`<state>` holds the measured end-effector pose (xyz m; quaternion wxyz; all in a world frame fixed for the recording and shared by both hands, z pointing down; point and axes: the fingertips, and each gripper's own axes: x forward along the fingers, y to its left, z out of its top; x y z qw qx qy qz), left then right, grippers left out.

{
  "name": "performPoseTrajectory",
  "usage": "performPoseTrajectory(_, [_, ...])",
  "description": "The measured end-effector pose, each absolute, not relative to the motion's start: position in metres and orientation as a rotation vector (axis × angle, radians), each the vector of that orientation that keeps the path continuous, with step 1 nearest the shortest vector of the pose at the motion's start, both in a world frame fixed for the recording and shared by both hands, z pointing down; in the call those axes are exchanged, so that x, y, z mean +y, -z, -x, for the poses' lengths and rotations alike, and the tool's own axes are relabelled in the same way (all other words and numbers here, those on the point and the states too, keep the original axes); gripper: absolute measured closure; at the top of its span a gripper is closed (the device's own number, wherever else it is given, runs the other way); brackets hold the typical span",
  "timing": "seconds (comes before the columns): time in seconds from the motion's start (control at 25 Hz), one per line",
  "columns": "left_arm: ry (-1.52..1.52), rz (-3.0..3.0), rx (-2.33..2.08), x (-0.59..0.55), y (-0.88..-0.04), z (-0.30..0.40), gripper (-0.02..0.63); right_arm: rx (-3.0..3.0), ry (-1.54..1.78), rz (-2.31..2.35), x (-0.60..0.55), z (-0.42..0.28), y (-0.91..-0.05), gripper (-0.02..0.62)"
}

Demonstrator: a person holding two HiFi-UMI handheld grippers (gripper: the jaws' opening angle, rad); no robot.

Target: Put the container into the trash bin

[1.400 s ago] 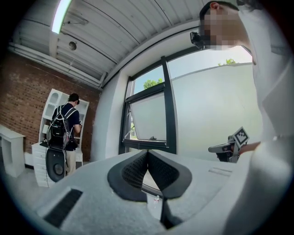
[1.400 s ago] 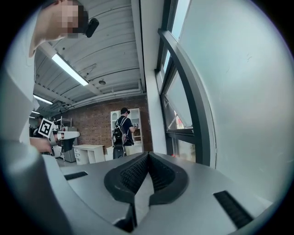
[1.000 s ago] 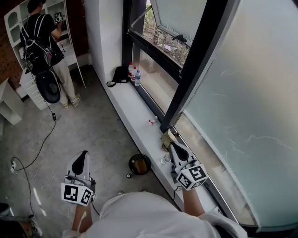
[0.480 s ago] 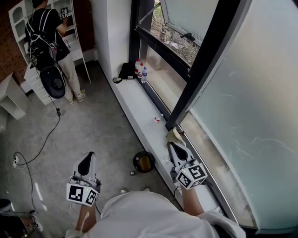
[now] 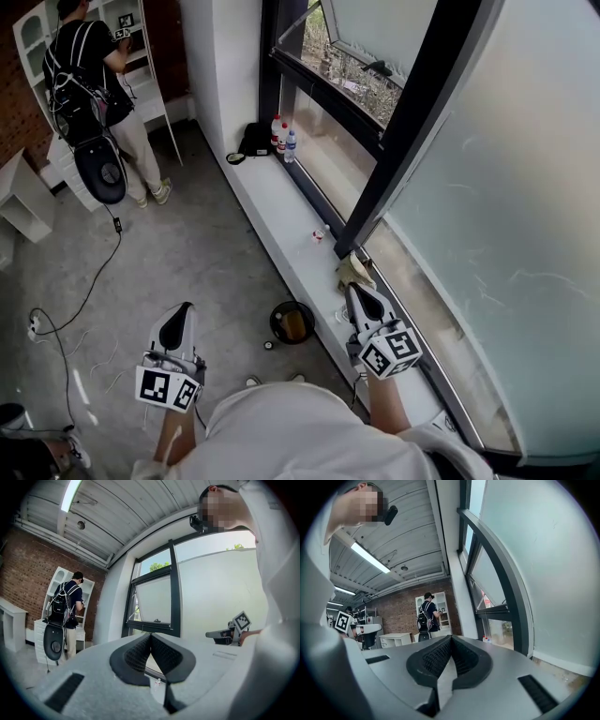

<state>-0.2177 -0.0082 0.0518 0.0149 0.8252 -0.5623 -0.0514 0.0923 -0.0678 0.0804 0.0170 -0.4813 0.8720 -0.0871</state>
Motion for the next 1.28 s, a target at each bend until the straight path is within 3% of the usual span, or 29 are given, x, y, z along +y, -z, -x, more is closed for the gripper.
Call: performPoseTrajectory(1.28, [0.171,-2.639,-1.625,-0.005,-0.050,0.199,0.589,2.680,0.190,1.586,-0.035,-0.095,-0.075,0.597])
